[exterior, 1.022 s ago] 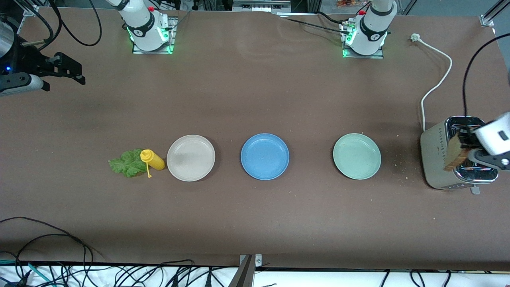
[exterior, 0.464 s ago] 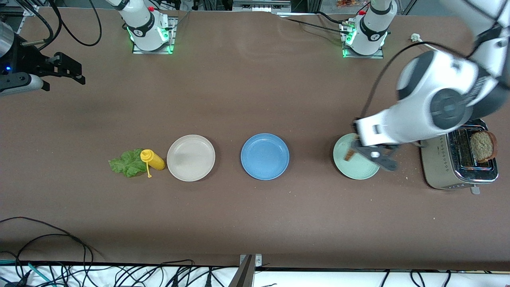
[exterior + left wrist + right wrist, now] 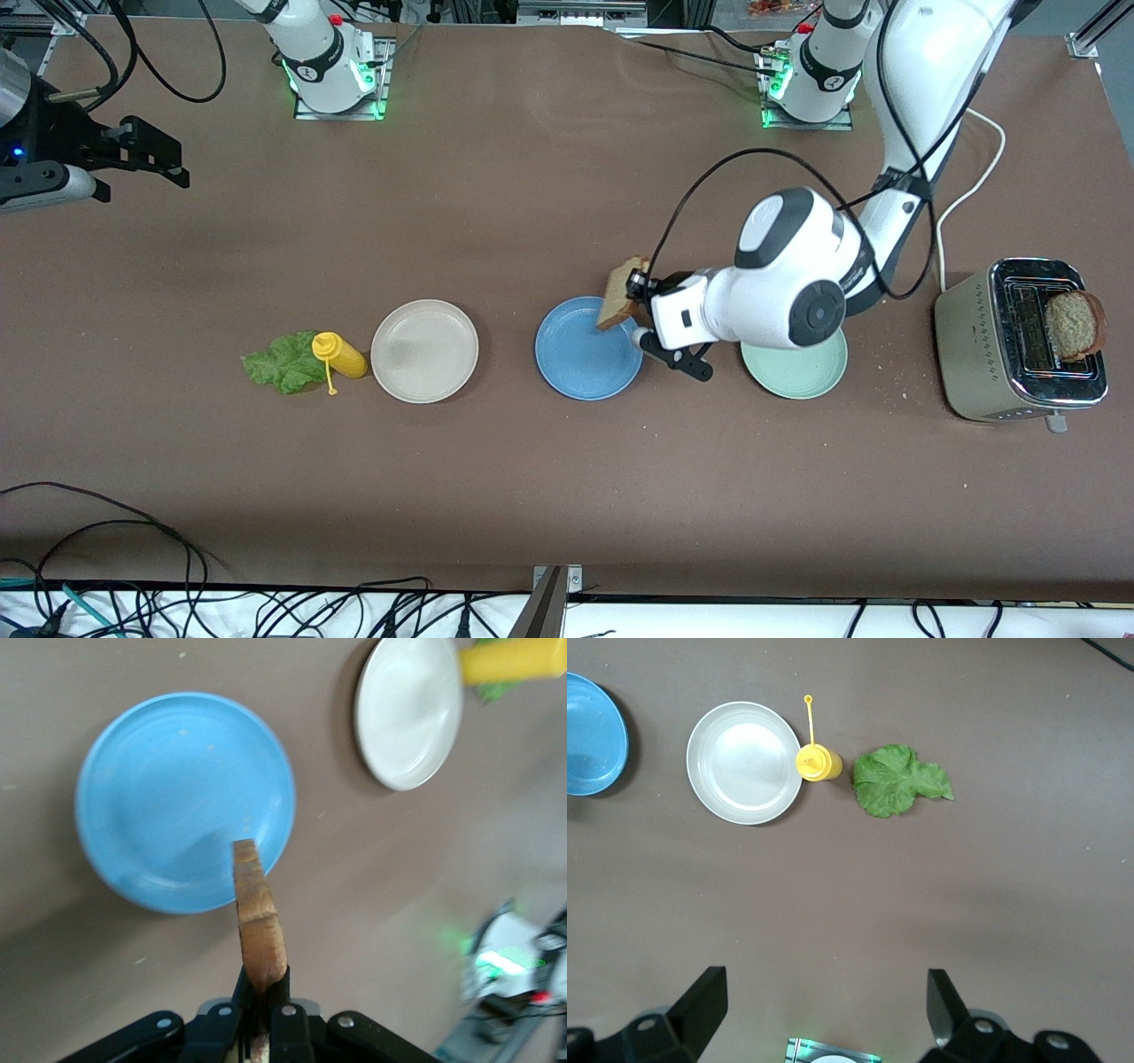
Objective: Make sandwich in blue plate with both arms
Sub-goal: 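Lift the bread out and carry it to the blue plate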
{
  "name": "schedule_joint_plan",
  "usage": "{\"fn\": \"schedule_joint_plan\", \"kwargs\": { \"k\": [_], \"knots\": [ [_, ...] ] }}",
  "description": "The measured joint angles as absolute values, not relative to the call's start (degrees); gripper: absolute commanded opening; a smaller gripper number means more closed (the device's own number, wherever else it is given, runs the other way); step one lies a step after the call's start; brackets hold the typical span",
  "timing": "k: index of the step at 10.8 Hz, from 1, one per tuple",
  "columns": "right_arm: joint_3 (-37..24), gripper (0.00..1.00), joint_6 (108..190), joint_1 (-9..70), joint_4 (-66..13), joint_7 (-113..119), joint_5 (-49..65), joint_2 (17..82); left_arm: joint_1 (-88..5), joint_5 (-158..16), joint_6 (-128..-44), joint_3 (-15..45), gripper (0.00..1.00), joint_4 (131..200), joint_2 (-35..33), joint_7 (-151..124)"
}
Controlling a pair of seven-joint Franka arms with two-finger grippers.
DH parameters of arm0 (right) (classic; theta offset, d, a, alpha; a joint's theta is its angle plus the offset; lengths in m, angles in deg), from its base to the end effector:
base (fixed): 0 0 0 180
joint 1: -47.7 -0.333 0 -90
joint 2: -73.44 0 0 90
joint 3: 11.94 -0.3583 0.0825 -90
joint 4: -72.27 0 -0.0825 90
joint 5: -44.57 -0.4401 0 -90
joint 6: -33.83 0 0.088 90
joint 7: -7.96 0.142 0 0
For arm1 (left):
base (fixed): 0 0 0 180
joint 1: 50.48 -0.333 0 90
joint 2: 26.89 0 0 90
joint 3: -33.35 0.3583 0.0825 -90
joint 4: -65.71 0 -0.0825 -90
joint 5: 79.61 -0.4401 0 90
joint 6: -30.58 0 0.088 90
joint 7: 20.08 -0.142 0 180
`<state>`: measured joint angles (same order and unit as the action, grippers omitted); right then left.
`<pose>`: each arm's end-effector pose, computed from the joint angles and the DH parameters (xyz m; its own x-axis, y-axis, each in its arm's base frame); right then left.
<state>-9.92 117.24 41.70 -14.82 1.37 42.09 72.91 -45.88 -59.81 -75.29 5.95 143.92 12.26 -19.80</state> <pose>0.5975 0.0482 0.6433 0.9798 0.1880 -0.0679 0.1848 -0.9814 -0.0510 0.6822 -0.3838 0.3353 0.9002 -0.3964 -0.1803 -0.2336 -0.7889 0.5684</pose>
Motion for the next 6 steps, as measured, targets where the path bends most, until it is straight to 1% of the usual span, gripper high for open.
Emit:
{"fn": "schedule_joint_plan", "kwargs": {
  "k": [2, 4, 6],
  "knots": [
    [-9.92, 1.0, 117.24, 41.7, -14.81, 1.38, 42.09, 72.91, -46.23, -50.44, -80.66, 6.4, 0.0, 143.66, 16.04, -20.26],
    [-9.92, 1.0, 117.23, 41.7, -14.8, 1.39, 42.09, 72.9, -46.57, -43.45, -83.51, 6.58, 0.0, 143.5, 19.78, -24.11],
    [-9.92, 1.0, 117.23, 41.7, -14.79, 1.4, 42.09, 72.9, -47.08, -38.28, -86.02, 8.26, 0.0, 143.35, 23.22, -32.02]
  ]
}}
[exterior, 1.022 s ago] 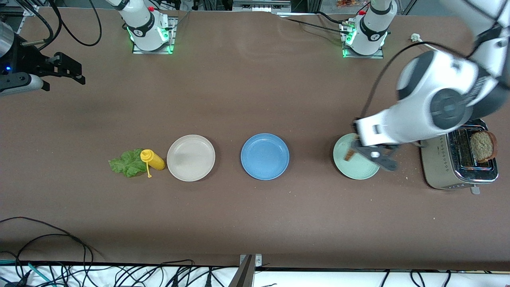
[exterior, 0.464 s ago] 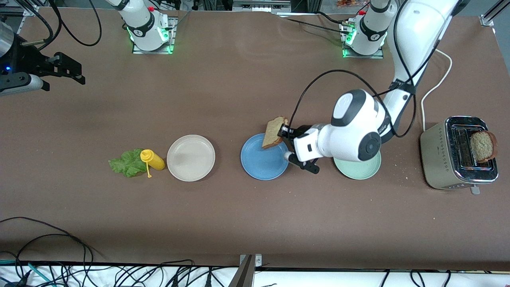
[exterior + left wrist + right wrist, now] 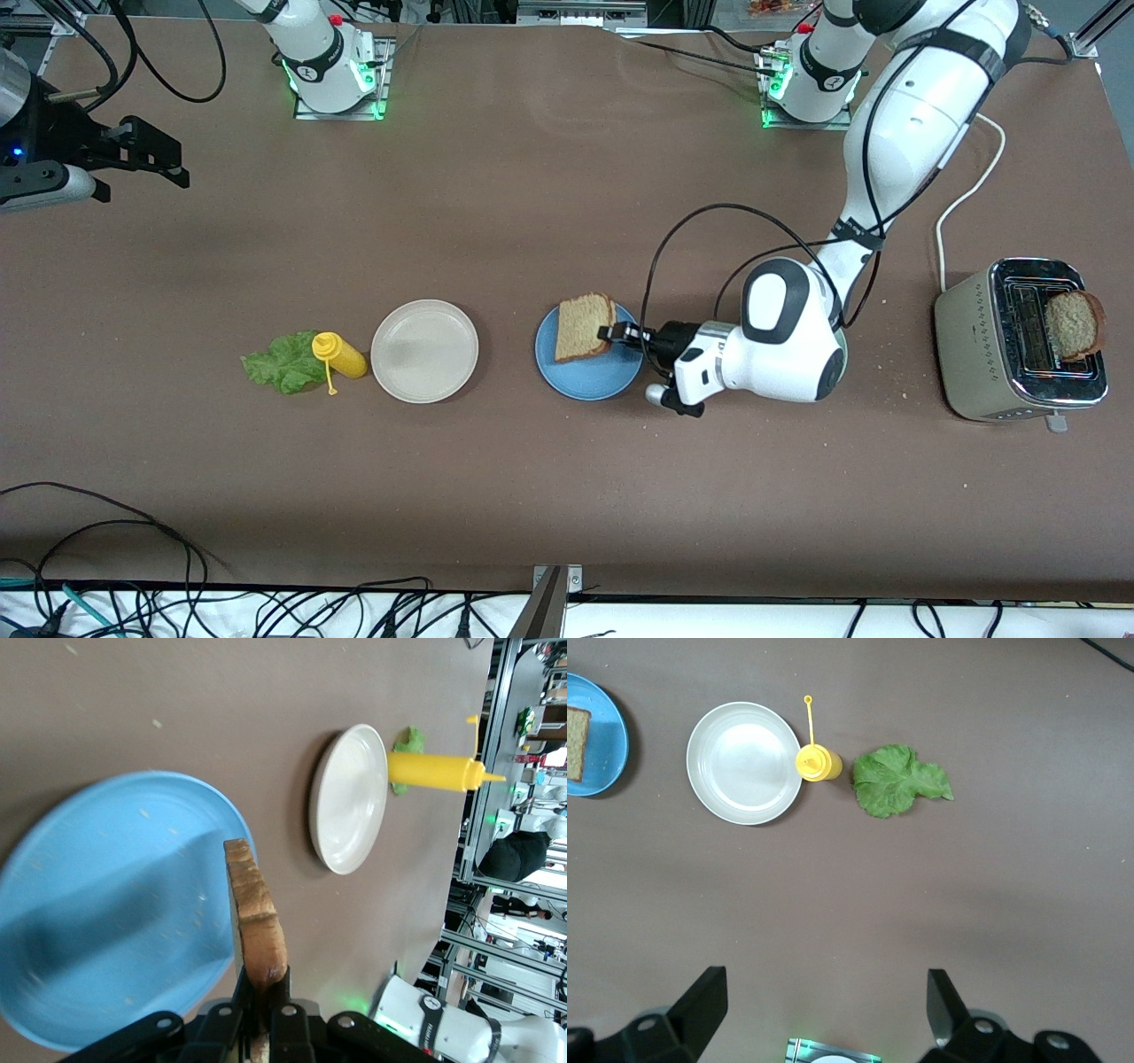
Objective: Make sandwich in blue plate with both arms
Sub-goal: 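Lift the bread out and carry it to the blue plate, then lay the bread flat on the blue plate and open the left gripper, then return the left gripper to the toaster while the right gripper reaches lettuce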
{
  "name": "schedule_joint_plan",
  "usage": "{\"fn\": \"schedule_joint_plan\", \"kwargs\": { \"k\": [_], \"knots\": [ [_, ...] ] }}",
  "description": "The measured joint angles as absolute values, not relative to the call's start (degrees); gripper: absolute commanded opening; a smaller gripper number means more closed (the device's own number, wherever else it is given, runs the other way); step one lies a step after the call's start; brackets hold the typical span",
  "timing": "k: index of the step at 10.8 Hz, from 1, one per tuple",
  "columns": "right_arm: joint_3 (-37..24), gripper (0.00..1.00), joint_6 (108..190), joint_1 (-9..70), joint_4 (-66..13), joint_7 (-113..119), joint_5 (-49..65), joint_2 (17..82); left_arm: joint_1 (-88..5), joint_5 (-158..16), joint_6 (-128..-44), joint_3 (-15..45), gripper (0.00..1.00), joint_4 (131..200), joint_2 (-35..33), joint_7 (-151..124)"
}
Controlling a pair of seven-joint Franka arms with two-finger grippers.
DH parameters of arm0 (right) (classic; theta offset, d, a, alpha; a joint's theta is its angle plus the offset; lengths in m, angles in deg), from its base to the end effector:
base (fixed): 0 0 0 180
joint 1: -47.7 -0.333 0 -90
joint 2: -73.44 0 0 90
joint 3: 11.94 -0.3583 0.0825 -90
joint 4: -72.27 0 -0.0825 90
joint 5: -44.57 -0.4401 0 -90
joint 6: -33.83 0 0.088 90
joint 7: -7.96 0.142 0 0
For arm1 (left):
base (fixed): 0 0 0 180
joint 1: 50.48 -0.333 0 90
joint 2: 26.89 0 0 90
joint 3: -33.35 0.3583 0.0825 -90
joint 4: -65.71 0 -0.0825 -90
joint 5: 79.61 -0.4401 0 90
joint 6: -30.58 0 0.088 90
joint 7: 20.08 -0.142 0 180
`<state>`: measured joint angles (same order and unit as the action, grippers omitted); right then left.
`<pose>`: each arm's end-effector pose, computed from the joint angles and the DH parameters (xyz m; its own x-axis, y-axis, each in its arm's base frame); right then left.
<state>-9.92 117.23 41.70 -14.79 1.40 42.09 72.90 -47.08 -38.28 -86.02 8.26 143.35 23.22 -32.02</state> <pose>0.5976 0.0482 0.6434 0.9799 0.1875 -0.0677 0.1843 -0.9815 -0.0510 0.7229 -0.3706 0.2219 0.9540 -0.2558 -0.1564 -0.0264 -0.5913 0.8060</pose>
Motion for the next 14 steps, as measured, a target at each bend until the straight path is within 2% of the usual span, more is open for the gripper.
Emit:
{"fn": "schedule_joint_plan", "kwargs": {
  "k": [5, 6, 7, 11, 14],
  "knots": [
    [-9.91, 1.0, 117.24, 41.7, -14.78, 1.41, 42.09, 72.89, -48.23, -32.32, -86.38, 9.65, 0.0, 142.97, 26.54, -41.17],
    [-9.91, 1.0, 117.24, 41.7, -14.78, 1.4, 42.09, 72.89, -48.16, -29.74, -86.39, 9.65, 0.38, 142.99, 27.49, -43.62],
    [-9.86, 1.0, 117.24, 41.76, -14.78, 1.4, 42.09, 72.87, -48.17, -28.8, -86.39, 9.66, 0.99, 142.99, 28.08, -45.43],
    [-8.23, 1.0, 117.23, 41.93, -14.78, 1.28, 42.1, 72.43, -48.3, -28.79, -86.37, 11.33, 1.0, 143.04, 28.58, -50.51],
    [-8.2, 1.0, 117.23, 41.88, -14.78, 1.28, 42.1, 72.3, -49.29, -38.15, -86.21, 11.9, 1.0, 142.27, 27.63, -51.69]
  ]
}}
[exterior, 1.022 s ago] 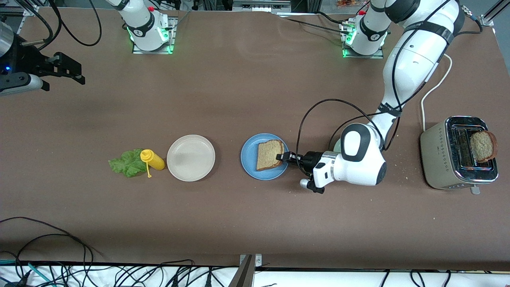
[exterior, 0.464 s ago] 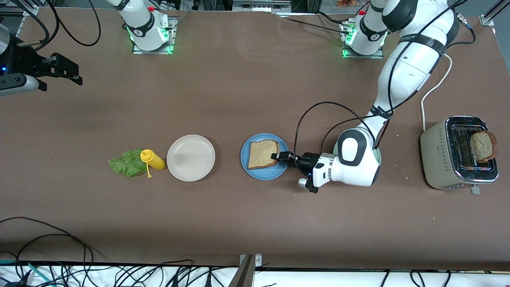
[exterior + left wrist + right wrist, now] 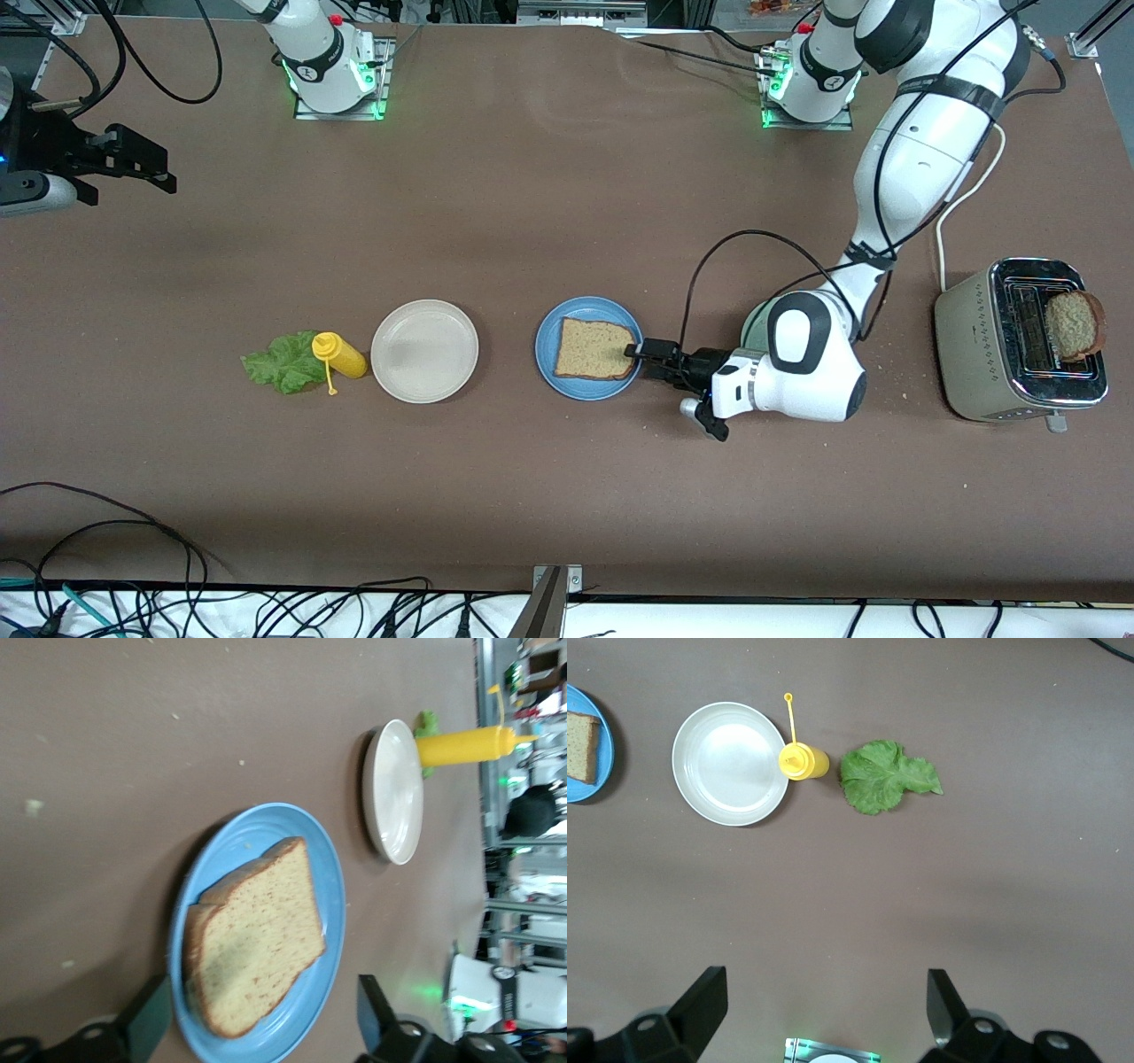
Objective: Make sandwich in blue plate with both arms
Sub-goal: 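Return the left gripper to the toaster while the right gripper reaches lettuce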
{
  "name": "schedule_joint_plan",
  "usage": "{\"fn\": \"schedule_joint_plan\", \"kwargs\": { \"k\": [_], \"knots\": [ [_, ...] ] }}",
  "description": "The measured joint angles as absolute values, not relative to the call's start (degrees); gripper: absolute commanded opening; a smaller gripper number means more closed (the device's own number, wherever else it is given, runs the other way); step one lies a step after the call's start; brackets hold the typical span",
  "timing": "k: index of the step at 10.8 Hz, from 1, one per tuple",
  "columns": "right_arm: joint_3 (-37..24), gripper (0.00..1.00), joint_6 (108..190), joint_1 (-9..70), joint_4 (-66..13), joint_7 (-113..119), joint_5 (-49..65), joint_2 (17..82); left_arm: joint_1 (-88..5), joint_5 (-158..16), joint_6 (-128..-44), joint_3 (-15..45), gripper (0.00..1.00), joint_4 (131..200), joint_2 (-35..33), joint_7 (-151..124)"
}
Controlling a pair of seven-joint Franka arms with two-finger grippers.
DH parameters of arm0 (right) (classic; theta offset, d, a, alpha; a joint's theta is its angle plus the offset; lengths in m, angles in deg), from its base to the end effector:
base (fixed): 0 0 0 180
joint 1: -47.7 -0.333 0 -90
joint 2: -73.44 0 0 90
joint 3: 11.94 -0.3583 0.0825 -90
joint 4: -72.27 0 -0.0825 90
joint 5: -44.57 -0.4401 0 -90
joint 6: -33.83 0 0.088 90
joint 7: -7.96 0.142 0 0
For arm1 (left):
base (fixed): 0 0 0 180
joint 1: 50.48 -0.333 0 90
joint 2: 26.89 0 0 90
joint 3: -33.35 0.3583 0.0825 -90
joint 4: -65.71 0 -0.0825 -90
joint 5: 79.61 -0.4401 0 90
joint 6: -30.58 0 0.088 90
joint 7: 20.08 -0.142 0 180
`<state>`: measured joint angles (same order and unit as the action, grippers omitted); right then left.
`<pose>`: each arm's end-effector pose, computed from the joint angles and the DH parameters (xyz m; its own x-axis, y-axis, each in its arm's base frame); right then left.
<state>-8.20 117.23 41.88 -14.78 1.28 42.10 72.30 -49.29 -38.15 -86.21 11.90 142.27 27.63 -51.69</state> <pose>0.6021 0.0288 0.6373 0.9845 0.1569 -0.0779 0.1532 -0.9869 -0.0512 0.7458 -0.3052 0.1575 0.9295 -0.3649 0.0535 -0.2564 -0.5351 0.8049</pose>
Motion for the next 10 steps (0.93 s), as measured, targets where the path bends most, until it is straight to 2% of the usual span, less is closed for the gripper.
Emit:
{"fn": "schedule_joint_plan", "kwargs": {
  "k": [2, 5, 10],
  "knots": [
    [-8.18, 1.0, 117.23, 41.88, -14.79, 1.28, 42.1, 72.3, -50.49, -46.74, -83.75, 11.91, 1.0, 141.84, 24.78, -48.03],
    [-8.18, 1.0, 117.26, 41.88, -14.77, 1.33, 42.09, 72.28, -50.87, -62.77, -77.89, 11.7, 1.0, 141.22, 16.75, -34.88],
    [-7.37, 1.0, 118.34, 42.05, -14.72, 1.33, 42.1, 72.23, -51.45, -82.68, -62.18, 12.07, 1.0, 140.8, 1.01, -27.0]
  ]
}}
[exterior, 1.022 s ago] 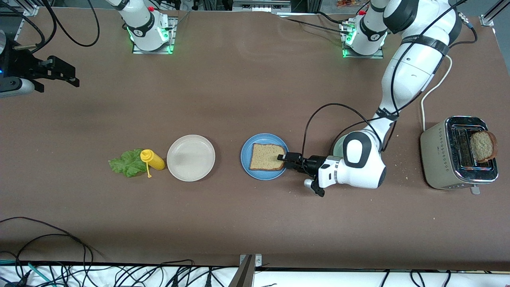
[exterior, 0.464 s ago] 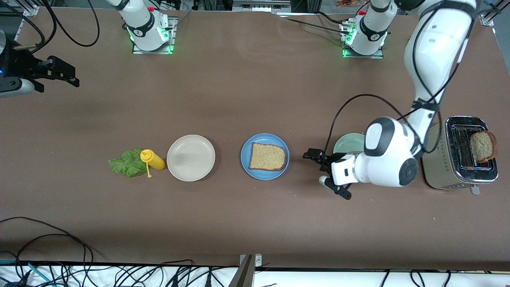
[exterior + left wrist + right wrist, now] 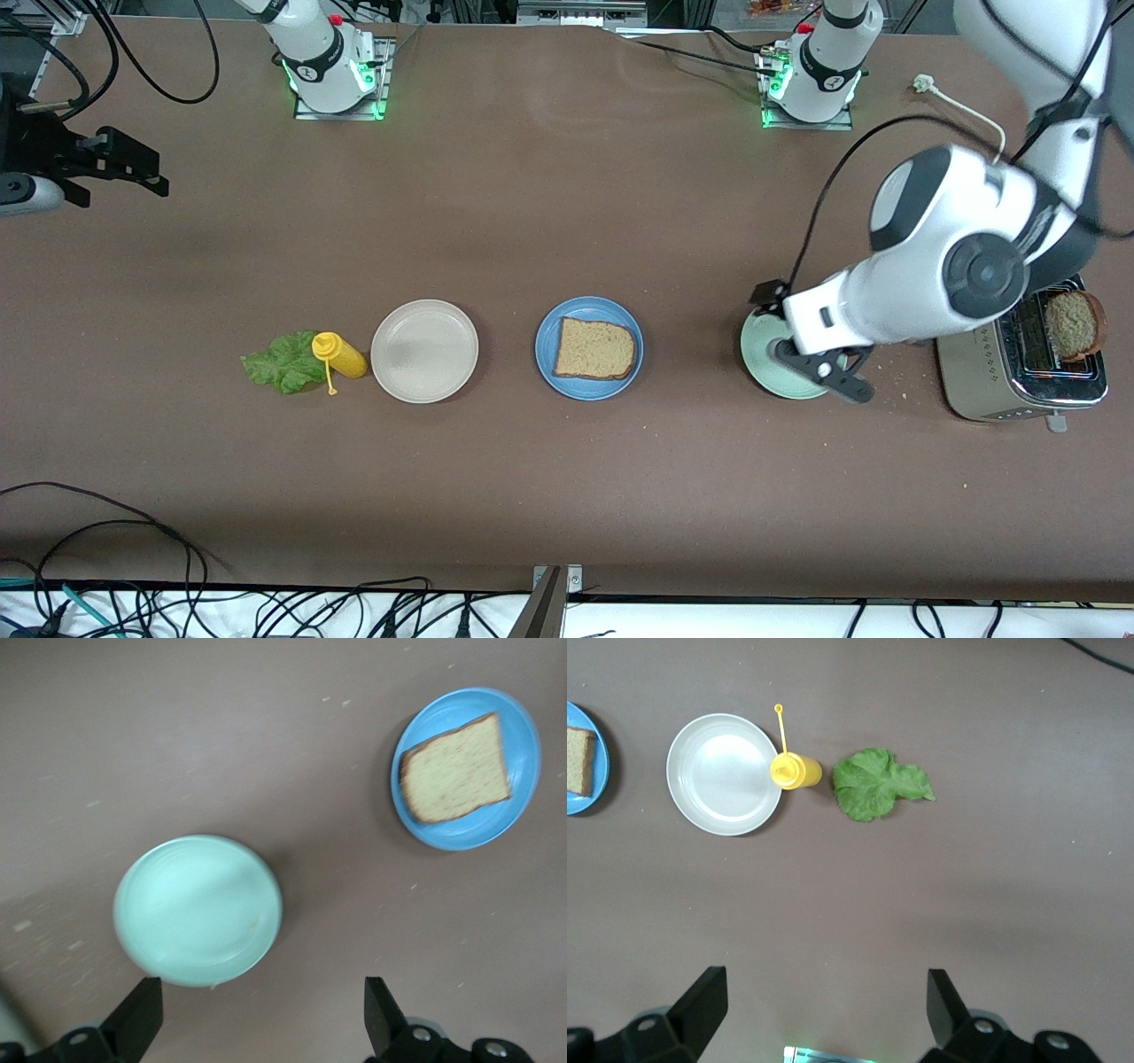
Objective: Make sandwich in blue plate with both arms
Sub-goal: 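Return the left gripper to the toaster while the right gripper reaches lettuce, then lower the right gripper and grasp the green lettuce leaf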
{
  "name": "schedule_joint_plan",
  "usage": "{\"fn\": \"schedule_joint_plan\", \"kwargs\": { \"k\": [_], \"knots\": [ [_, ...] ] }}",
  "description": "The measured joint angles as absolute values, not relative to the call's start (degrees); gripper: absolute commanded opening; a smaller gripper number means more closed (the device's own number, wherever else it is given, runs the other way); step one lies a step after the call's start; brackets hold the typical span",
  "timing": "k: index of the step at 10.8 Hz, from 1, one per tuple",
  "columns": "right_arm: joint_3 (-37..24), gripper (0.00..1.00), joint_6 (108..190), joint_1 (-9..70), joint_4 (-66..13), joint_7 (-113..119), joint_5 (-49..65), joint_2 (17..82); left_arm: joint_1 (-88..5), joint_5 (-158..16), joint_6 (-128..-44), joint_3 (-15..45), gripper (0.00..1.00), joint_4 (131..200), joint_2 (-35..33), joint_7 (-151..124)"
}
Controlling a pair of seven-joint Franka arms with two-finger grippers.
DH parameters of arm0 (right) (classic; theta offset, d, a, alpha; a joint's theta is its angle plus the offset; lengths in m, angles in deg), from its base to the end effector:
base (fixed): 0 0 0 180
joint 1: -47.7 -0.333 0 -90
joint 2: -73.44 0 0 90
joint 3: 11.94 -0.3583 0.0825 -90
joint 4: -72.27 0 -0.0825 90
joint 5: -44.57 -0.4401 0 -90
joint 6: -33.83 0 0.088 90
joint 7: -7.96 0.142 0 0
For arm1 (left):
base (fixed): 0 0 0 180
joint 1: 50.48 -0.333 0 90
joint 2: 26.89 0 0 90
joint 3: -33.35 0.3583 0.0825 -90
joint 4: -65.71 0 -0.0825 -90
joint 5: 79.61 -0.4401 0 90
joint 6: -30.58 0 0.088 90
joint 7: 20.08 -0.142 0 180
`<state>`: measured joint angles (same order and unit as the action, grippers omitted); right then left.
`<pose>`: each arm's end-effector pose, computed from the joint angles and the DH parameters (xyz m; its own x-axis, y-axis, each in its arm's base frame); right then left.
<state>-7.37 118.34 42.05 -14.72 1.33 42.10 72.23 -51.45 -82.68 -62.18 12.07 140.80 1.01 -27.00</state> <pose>0.6058 0.0184 0.6386 0.9887 0.1380 -0.0590 0.1353 -0.9896 -0.0485 0.7183 -0.2036 0.4557 0.8866 -0.4434 -0.1316 -0.4272 -0.8941 0.1347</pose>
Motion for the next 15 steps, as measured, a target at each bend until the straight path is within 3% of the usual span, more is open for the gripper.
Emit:
{"fn": "schedule_joint_plan", "kwargs": {
  "k": [4, 7, 10, 15],
  "knots": [
    [-6.67, 1.0, 121.32, 42.14, -14.71, 1.37, 42.1, 71.93, -52.59, -86.33, -55.97, 15.7, 1.0, 141.68, -10.34, -26.9],
    [-6.65, 1.0, 123.05, 42.14, -14.78, 1.34, 42.22, 69.32, -51.71, -86.01, -56.03, 19.7, 1.0, 147.54, -18.56, -26.9],
    [-6.77, 1.0, 123.22, 41.6, -15.17, 1.26, 42.69, 65.18, -50.84, -79.44, -63.89, 23.36, 1.0, 158.25, -25.3, -26.84],
    [-6.86, 1.0, 134.01, 41.64, -15.28, 0.72, 42.69, 53.86, -49.62, -79.46, -64.97, 25.79, 1.0, 162.03, -28.3, -26.82]
  ]
}}
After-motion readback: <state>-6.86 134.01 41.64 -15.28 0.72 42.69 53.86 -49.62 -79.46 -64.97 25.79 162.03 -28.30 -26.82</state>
